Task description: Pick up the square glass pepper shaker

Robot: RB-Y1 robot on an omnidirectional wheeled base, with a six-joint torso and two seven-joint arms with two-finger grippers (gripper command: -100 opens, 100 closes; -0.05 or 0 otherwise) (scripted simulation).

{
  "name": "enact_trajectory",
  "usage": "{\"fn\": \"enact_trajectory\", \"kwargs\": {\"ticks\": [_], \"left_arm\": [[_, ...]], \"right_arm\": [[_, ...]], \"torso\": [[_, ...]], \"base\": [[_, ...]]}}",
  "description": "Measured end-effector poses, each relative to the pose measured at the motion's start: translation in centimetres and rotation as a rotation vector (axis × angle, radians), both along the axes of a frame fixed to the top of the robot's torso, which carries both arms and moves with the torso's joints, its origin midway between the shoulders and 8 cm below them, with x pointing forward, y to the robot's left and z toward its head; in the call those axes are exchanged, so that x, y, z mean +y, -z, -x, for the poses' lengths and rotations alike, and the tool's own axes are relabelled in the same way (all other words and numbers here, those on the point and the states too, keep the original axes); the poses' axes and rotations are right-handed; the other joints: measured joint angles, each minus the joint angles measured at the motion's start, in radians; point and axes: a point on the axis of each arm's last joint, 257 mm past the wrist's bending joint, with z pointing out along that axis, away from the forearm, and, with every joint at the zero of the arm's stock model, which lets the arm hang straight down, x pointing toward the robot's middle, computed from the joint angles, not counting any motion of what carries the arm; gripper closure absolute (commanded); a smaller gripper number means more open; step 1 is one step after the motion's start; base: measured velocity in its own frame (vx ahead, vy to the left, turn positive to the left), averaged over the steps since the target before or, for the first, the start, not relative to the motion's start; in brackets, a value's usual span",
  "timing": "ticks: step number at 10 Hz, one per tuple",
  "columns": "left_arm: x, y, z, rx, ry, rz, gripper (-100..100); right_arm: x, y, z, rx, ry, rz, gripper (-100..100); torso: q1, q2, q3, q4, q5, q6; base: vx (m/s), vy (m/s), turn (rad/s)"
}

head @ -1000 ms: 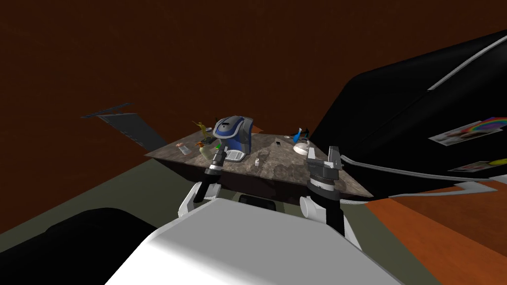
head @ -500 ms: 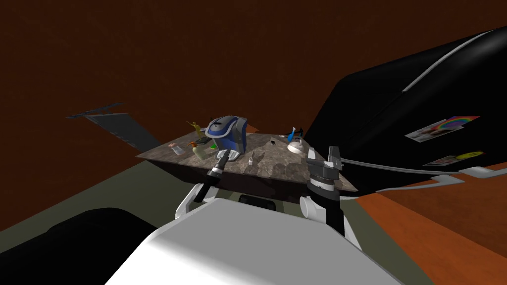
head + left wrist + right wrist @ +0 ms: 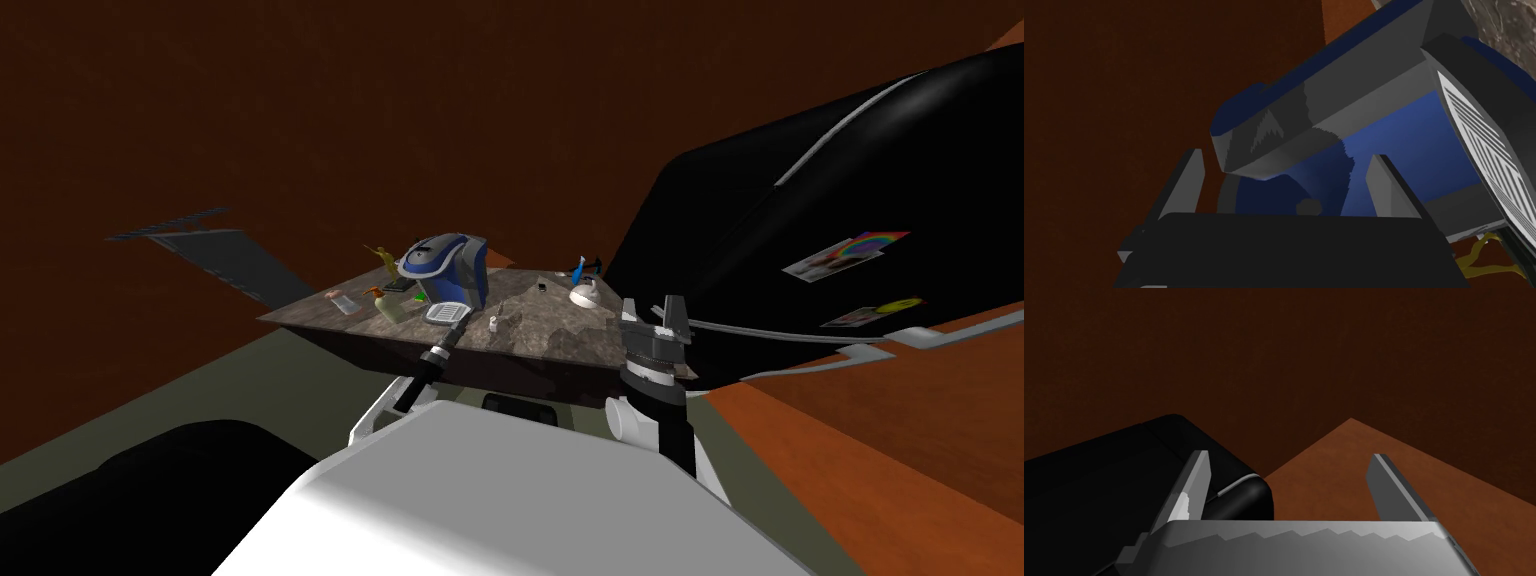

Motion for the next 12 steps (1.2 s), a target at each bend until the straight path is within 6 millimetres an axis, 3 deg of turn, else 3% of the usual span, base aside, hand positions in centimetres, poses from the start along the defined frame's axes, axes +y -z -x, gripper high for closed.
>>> {"fn": "enact_trajectory", "kwargs": {"ticks": [1,3,5,7,12], "left_arm": [[0.2,2.1,-0.2,0.045,-0.003,-0.043,-100],[1.2,3.7,0.3,0.097,-0.008,-0.102,-100],[2.6,6.6,1.0,0.165,-0.016,-0.194,-100],[4.2,8.2,1.1,0.205,-0.027,-0.27,-100],[8.2,10.2,0.1,0.25,-0.068,-0.434,-100]], "right_arm": [[0.0,0.0,0.0,0.0,0.0,0.0,0],[0.0,0.0,0.0,0.0,0.0,0.0,0],[0.0,0.0,0.0,0.0,0.0,0.0,0],[0.0,0.0,0.0,0.0,0.0,0.0,0],[0.0,0.0,0.0,0.0,0.0,0.0,0]], "torso": [[-0.001,0.0,0.0,0.0,0.0,0.0],[0.0,0.0,0.0,0.0,0.0,0.0],[-0.002,0.0,0.0,0.0,-0.001,0.0],[0.0,-0.001,0.0,0.0,0.0,0.0],[0.002,-0.002,-0.001,0.0,0.0,0.0]], "base": [[-0.005,-0.122,-0.016],[-0.027,-0.139,-0.035],[-0.003,-0.153,-0.031],[-0.003,-0.117,-0.055],[0.016,-0.083,-0.054]]}}
